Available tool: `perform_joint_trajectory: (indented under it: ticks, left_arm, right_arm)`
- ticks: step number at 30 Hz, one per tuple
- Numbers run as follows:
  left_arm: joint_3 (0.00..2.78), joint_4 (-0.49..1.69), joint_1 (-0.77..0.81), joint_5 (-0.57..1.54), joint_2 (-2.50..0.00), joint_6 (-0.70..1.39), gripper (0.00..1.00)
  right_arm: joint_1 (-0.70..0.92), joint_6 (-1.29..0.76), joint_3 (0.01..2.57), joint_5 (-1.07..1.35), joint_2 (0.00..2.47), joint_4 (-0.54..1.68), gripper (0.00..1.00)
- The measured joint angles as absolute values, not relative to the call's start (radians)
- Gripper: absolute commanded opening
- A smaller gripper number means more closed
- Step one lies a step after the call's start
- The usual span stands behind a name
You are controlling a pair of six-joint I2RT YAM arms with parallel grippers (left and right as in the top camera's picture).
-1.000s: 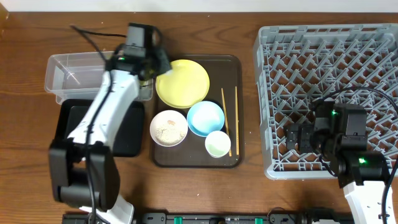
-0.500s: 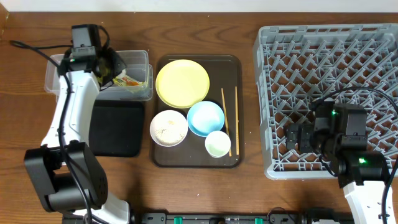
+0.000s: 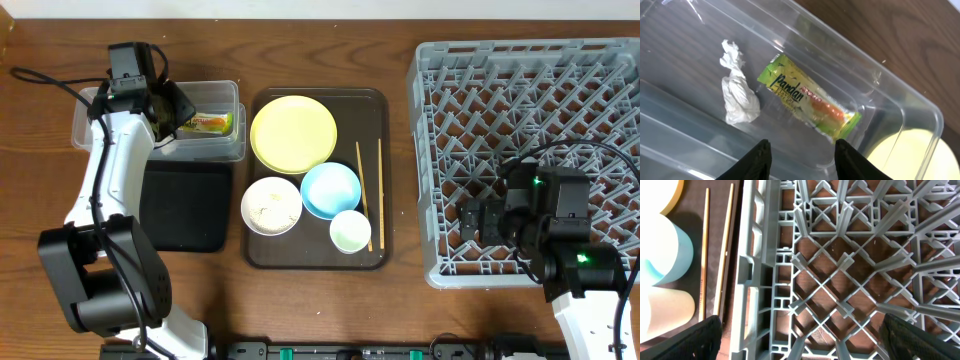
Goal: Sort waste into correct bins and load items into the dishwasher rack
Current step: 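Carry the tissue with the left gripper and drop it into the clear bin, then grasp the white cup on the brown tray with the left gripper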
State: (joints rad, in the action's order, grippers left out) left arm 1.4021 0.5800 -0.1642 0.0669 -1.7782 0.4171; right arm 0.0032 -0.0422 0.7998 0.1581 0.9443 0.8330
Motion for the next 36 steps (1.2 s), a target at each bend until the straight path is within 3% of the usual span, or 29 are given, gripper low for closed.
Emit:
perform_joint_trajectory:
  ticks: [11, 21, 36]
  left_arm:
    - [1.402, 0.856, -0.074, 0.129, -1.58, 0.338, 0.6]
    - [1.393, 1.162, 0.09, 0.262, -1.584, 0.238, 0.61]
    - [1.232, 1.089, 0.39, 0.379, -1.584, 0.208, 0.62]
  right_arm:
    - [0.003, -0.042, 0.8, 0.158, 0.944, 0.831, 0.99]
    - [0.003, -0.044, 0.801, 0.158, 0.944, 0.83, 0.99]
    - [0.003, -0.045, 0.801, 0.162, 0.944, 0.849, 0.99]
